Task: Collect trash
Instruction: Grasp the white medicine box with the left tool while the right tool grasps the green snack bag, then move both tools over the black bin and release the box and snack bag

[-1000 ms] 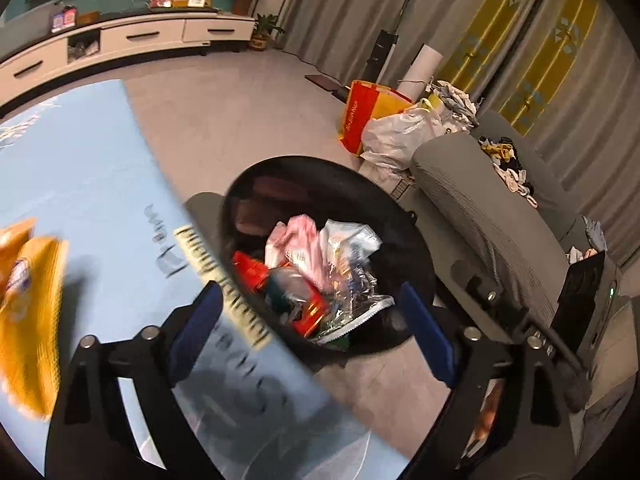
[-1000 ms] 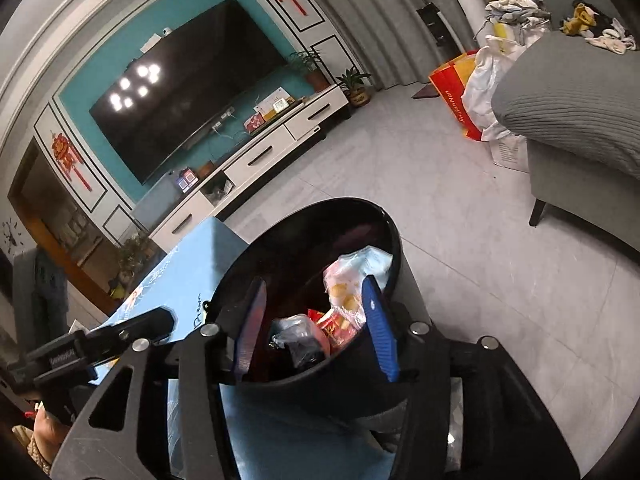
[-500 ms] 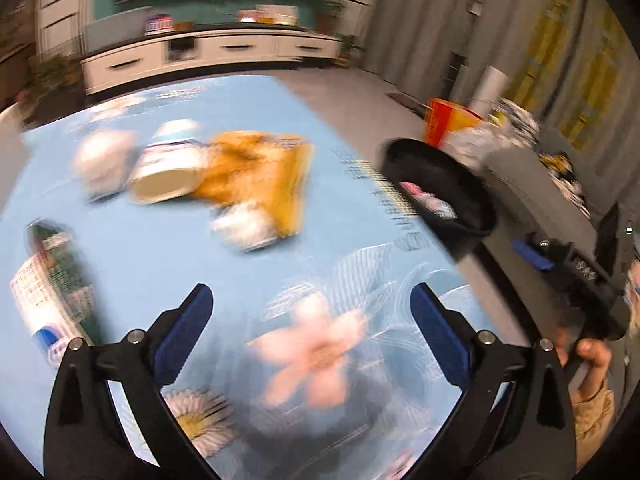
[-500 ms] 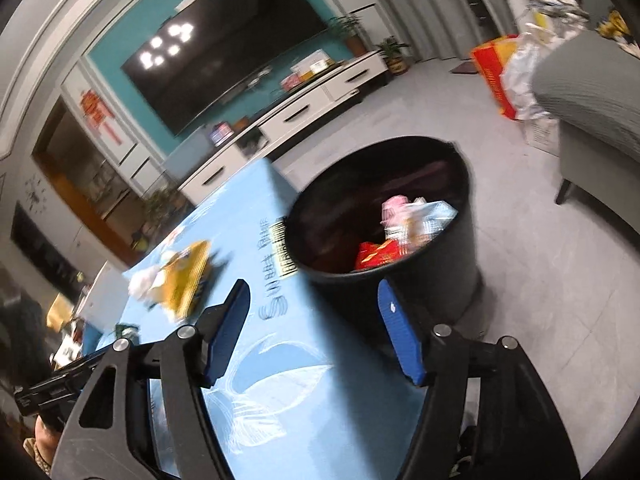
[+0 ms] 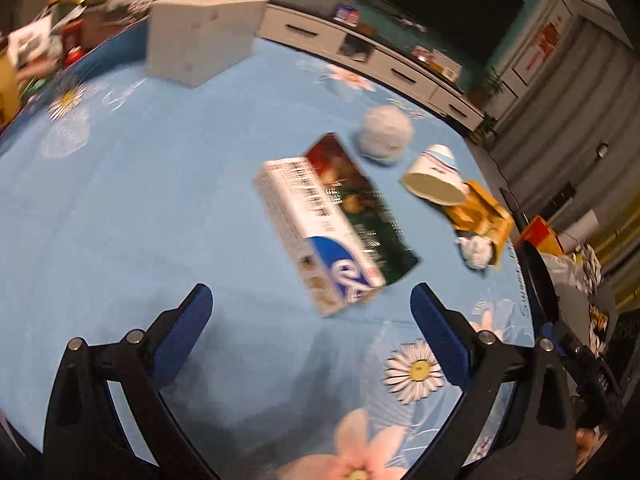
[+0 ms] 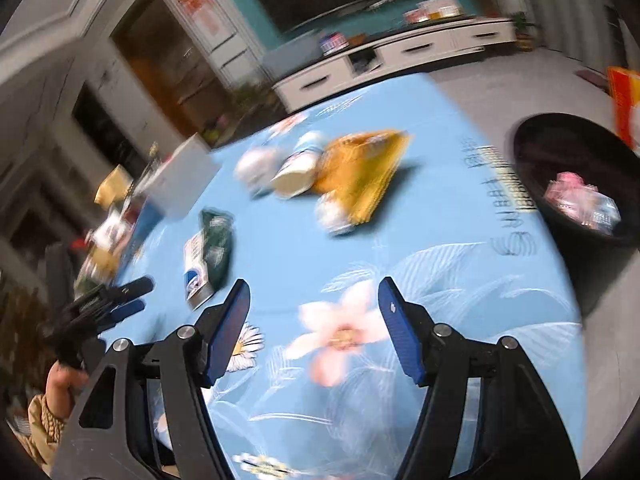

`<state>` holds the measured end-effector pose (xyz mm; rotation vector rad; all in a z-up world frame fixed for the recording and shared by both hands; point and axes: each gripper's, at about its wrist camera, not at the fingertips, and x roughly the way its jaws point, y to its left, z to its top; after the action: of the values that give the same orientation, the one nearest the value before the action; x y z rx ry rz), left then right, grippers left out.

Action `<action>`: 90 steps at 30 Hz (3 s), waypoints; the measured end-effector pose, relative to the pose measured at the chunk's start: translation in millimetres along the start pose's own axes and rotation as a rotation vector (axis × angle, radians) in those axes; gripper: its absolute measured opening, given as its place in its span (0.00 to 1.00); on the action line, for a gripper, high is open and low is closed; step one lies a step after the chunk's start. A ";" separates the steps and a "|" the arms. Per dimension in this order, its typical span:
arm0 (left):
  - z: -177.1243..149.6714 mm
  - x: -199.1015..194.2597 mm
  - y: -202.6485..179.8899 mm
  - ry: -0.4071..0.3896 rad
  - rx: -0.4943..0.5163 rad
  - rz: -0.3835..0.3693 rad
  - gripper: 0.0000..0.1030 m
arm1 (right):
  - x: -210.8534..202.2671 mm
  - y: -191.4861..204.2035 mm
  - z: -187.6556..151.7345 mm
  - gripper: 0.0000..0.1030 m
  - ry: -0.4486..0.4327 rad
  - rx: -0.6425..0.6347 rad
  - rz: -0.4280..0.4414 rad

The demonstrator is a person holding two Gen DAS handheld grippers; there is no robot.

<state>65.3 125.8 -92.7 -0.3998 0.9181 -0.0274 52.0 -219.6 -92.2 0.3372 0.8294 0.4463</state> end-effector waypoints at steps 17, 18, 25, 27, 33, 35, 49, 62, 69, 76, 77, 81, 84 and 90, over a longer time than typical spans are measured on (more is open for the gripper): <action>0.6 19.3 39.5 0.031 -0.061 -0.098 0.97 | 142.2 109.0 29.4 0.54 0.177 -0.245 0.054; 0.5 19.4 40.9 0.031 -0.064 -0.100 0.97 | 147.1 109.8 30.9 0.49 0.183 -0.248 0.037; 6.4 24.0 37.6 0.044 -0.055 -0.114 0.97 | 159.9 102.3 35.8 0.08 0.186 -0.226 -0.019; 7.8 25.5 32.2 0.045 -0.046 -0.113 0.97 | 147.3 99.4 37.5 0.07 0.136 -0.229 -0.034; 8.3 35.7 5.3 0.056 0.006 -0.104 0.97 | 77.0 78.3 45.0 0.07 -0.041 -0.208 -0.063; 10.3 43.7 -9.5 0.063 0.032 -0.080 0.97 | 52.1 67.6 41.1 0.07 -0.076 -0.212 -0.071; 17.6 83.4 -52.4 0.043 0.116 0.279 0.95 | -21.5 -1.3 31.5 0.07 -0.191 -0.081 -0.101; 17.0 64.9 -37.1 0.028 0.116 0.184 0.42 | -41.6 -8.7 25.0 0.07 -0.231 -0.047 -0.095; 2.8 34.7 -49.2 0.011 0.162 0.089 0.40 | -49.4 -11.8 18.5 0.07 -0.251 -0.027 -0.116; -6.0 5.0 -94.5 -0.013 0.253 -0.041 0.40 | -71.1 -34.9 7.8 0.07 -0.296 0.037 -0.156; -5.9 1.3 -104.9 -0.023 0.275 -0.058 0.40 | -75.7 -39.2 6.7 0.07 -0.305 0.044 -0.163; -4.5 -4.5 -142.7 -0.051 0.341 -0.107 0.40 | -97.0 -62.9 0.2 0.07 -0.350 0.081 -0.212; -4.5 -5.6 -173.3 -0.060 0.387 -0.155 0.40 | -111.2 -82.7 -5.6 0.07 -0.382 0.121 -0.238; -9.0 -2.5 -242.4 -0.053 0.508 -0.272 0.41 | -133.5 -127.5 -17.1 0.07 -0.431 0.218 -0.287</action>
<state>92.0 -101.1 -11.4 -0.0485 0.7661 -0.4871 -8.7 -394.2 -77.0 0.4879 0.4921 0.0080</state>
